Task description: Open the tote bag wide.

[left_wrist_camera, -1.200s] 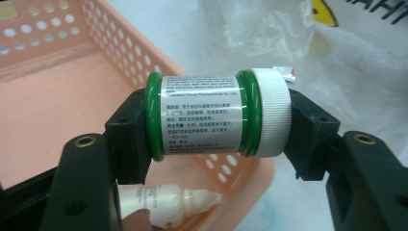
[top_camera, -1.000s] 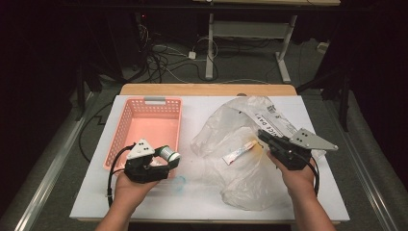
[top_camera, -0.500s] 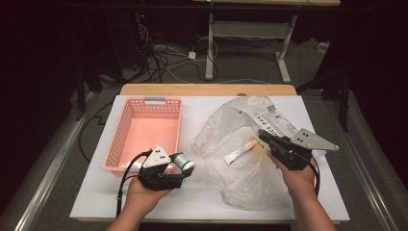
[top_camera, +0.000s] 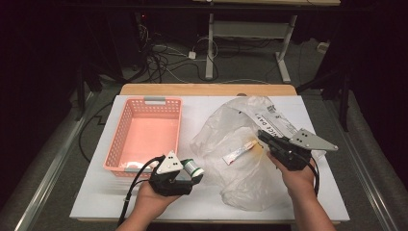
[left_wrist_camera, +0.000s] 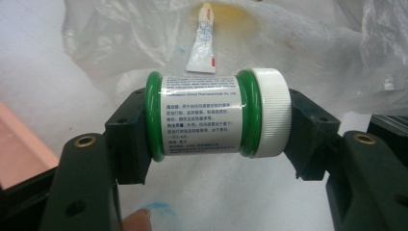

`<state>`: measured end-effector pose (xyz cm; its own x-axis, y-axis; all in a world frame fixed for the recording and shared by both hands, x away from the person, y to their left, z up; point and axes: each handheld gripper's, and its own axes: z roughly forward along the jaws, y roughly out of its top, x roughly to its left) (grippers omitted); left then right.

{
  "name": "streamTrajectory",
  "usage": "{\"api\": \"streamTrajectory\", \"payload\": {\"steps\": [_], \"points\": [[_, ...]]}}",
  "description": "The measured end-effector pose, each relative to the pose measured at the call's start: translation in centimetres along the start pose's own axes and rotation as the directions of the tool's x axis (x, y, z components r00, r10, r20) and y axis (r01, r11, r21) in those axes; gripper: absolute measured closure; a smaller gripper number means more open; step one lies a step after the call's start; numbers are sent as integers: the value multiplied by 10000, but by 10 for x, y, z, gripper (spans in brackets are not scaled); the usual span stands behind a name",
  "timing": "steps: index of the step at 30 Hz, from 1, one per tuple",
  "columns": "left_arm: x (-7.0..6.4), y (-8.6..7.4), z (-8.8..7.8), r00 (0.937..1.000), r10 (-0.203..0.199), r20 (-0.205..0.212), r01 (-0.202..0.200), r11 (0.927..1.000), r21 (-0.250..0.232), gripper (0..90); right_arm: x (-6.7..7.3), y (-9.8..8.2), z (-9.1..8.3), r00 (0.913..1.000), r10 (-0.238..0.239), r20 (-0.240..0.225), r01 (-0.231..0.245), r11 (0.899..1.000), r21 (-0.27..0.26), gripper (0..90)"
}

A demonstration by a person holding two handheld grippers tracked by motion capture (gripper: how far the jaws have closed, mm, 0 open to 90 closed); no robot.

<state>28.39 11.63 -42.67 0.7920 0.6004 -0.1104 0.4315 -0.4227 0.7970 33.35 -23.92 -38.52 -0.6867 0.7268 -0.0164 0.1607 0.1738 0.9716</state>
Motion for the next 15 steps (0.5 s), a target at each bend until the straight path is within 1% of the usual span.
{"api": "streamTrajectory", "payload": {"steps": [3, 9, 15], "points": [[-2, 0, 5, 9999, -42, 109, 42, 10000, -7, 349, 0, 0, 0, 10000, -22, -2, 22, 10000, 8, 900], [-7, -2, 16, 9996, 75, 262, -78, 9999, 102, 349, 0, -1, 1, 10000, -8, -21, 8, 10000, 7, 900], [-8, -4, 23, 9995, 91, 298, -95, 9998, 159, 349, 0, -1, 0, 10000, -19, -10, 19, 10000, 16, 900]]}}
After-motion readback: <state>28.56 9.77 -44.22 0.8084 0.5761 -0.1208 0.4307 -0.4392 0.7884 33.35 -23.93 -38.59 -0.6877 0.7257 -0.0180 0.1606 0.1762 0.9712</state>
